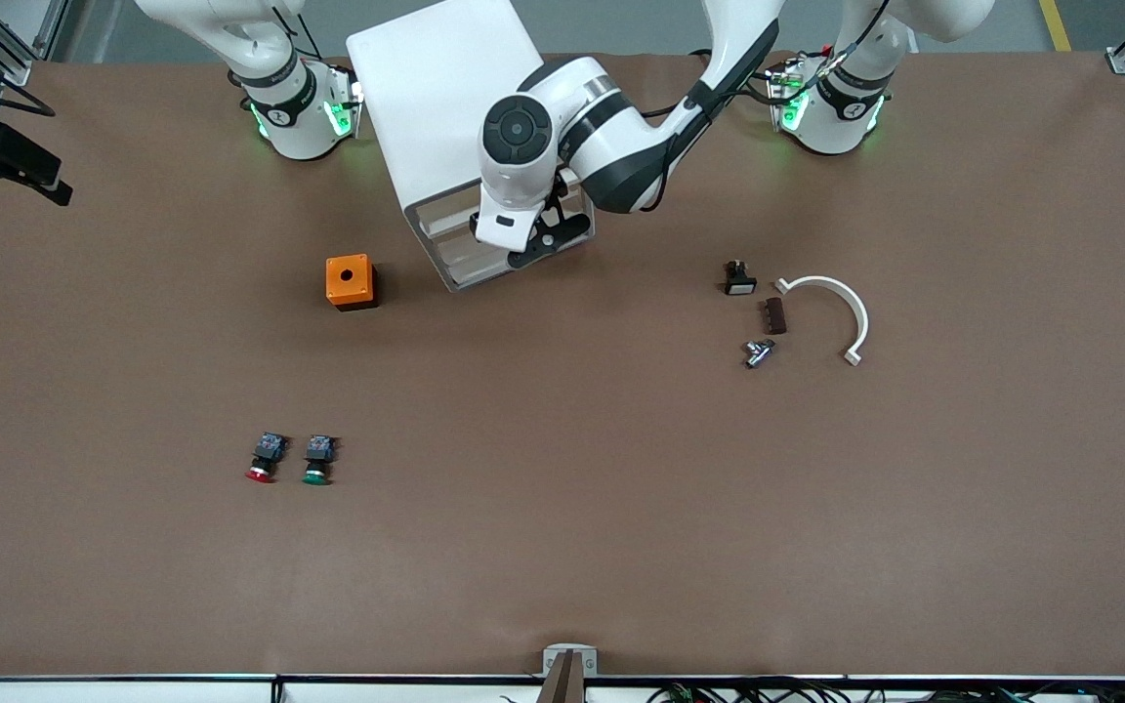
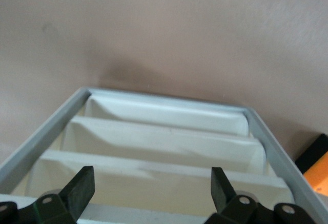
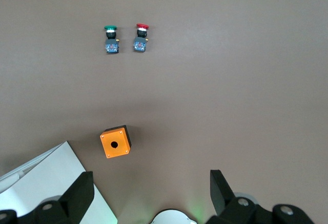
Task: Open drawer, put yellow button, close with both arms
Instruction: 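Push the drawer shut into the cabinet with the left gripper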
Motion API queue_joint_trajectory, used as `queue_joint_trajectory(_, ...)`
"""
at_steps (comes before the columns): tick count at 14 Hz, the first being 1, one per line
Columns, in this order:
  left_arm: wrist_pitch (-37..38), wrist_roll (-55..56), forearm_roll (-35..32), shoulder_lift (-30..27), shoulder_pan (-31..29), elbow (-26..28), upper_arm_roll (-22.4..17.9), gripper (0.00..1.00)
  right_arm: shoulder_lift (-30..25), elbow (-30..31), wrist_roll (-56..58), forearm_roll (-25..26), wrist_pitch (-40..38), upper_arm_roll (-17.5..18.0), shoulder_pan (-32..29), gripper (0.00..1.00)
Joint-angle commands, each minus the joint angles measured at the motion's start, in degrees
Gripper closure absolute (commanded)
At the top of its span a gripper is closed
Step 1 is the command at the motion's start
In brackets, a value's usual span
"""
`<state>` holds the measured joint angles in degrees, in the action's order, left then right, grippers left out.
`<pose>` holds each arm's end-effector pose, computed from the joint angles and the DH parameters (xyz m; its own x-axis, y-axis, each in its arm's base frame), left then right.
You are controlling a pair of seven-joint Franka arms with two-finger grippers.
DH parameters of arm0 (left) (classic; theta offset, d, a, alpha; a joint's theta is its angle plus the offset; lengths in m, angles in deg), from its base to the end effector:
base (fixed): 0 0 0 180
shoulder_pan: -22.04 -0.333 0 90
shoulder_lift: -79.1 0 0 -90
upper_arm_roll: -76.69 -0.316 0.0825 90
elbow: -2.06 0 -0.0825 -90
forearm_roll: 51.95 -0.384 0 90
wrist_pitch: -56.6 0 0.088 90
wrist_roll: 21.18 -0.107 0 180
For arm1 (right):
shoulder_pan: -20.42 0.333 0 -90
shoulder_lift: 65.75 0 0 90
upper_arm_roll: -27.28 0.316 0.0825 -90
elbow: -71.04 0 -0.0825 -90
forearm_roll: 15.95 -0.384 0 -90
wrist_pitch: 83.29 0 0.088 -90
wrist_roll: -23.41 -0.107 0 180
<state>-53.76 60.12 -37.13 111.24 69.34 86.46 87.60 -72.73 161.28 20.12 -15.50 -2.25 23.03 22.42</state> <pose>0.3697 -0.5890 0.3525 0.8054 0.4854 -0.3401 0.4939 -0.8669 -0.0676 0.4985 -0.0233 0.6732 0.9945 -0.0968 -0.0391 -0.0969 -0.9953 0.0010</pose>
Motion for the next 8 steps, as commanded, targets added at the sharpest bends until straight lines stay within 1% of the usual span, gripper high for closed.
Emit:
queue_joint_trajectory(1,-0.2,1.5,5.3,-0.8,0.2,1.4,0.3,0.01,-1.2,2.0,3.0,-0.9,1.7,1.3,-3.1,0.00)
queue_joint_trajectory(3,-0.2,1.5,9.2,-0.7,-0.1,2.0,0.3,0.01,-1.2,2.0,3.4,-0.9,1.7,1.4,-3.9,0.00)
queue_joint_trajectory(8,-0.2,1.0,9.7,-0.9,-0.5,2.5,0.3,0.01,-1.3,2.0,3.4,-0.9,1.8,1.4,-3.7,0.00)
